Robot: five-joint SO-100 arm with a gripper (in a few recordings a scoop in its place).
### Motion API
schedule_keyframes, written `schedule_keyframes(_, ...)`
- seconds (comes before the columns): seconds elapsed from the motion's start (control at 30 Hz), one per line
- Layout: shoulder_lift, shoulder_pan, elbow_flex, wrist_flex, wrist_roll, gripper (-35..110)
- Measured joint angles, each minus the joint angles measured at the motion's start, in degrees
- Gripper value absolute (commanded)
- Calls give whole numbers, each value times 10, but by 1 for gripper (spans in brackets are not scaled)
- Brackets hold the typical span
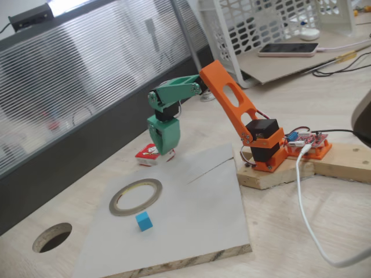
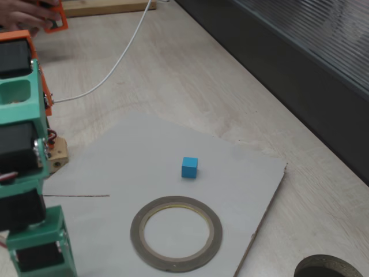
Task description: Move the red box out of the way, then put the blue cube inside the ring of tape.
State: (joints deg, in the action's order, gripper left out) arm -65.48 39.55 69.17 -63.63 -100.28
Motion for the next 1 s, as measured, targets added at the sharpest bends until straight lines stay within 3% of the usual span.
schedule_keyframes(0.27,-122,-1,0,-174,0,0)
schedule_keyframes(0.43,-158,-76,11,-236,0,0)
schedule_keyframes(1.0,-356,-396,242,-247,-4,0)
